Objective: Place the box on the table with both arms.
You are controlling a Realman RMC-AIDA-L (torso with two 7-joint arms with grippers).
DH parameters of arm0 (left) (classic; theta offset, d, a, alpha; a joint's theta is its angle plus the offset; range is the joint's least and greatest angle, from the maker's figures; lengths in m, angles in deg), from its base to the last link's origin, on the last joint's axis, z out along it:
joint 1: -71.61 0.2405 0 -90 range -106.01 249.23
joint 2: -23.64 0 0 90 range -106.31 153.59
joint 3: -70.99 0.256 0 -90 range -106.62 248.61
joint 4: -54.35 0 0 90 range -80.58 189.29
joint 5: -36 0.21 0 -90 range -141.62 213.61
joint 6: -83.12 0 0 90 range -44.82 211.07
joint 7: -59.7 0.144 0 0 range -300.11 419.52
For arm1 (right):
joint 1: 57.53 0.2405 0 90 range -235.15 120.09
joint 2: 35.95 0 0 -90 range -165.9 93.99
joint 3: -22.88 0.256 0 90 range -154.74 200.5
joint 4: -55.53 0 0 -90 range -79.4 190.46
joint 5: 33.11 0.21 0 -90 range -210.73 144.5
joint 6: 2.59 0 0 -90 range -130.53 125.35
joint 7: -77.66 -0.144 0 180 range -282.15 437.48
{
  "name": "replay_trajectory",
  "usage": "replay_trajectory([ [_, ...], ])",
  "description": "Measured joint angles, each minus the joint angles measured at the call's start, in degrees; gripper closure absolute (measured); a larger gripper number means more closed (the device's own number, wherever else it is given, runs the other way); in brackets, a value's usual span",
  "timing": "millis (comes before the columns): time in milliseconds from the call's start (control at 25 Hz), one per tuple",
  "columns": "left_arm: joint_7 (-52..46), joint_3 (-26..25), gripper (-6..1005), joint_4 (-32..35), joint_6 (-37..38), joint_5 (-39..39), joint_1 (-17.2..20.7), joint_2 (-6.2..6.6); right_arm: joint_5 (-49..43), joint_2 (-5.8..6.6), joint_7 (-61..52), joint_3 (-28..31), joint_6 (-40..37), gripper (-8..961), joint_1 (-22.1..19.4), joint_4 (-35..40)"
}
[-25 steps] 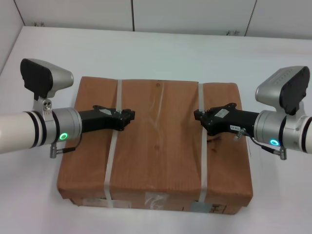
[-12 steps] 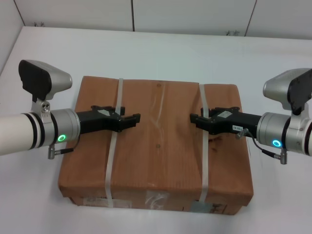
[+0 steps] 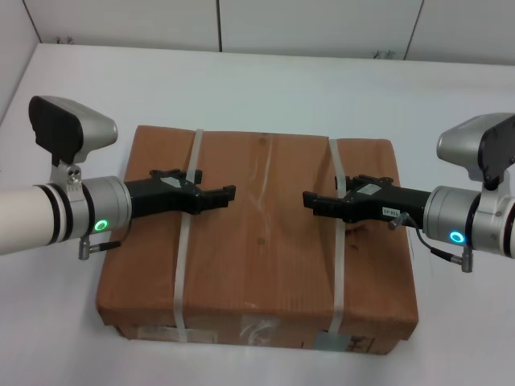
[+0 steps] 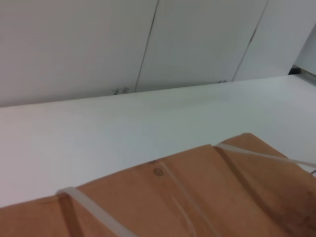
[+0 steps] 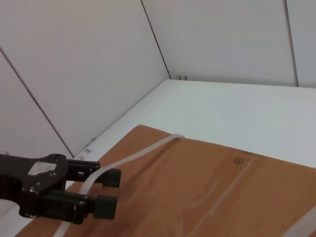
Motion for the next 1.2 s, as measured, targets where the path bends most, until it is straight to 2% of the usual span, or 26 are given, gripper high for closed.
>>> replay_trajectory([
  [40, 0.7, -0.08, 197, 0.04, -0.09, -0.56, 0.21, 0.0, 0.0, 0.0, 0.0, 0.0, 0.0, 189, 0.0, 0.0],
  [160, 2.18, -0.2, 202, 0.11, -1.2, -1.41, 0.53, 0.01, 0.13, 0.04, -0.01, 0.13, 0.0, 91, 0.0, 0.0],
  [520, 3.67, -0.09, 202, -0.37, -6.64, -1.07, 0.7, 0.36, 0.43, 0.13, -0.05, 0.26, -0.05, 93, -1.26, 1.47],
  [720, 4.64, -0.38, 202, -0.03, -6.47, -1.37, 1.25, 0.2, 0.72, 0.12, -0.1, 0.37, -2.89, 95, -2.3, 2.85],
  [960, 6.48, -0.79, 202, 3.6, 1.31, -4.38, 3.2, 0.25, 4.01, 0.1, 0.37, 0.43, -13.62, 96, -7.67, 8.78],
  [1080, 9.42, -0.79, 202, 5.78, 9.22, -8.83, 5.85, 0.88, 5.52, 0.19, 0.65, 0.47, -18.01, 97, -9.65, 11.69],
  [1200, 12.16, -0.72, 202, 6.2, 19.94, -11.8, 7.31, 2.32, 6.02, 0.23, 3.7, 0.4, -25.44, 97, -11.28, 15.05],
])
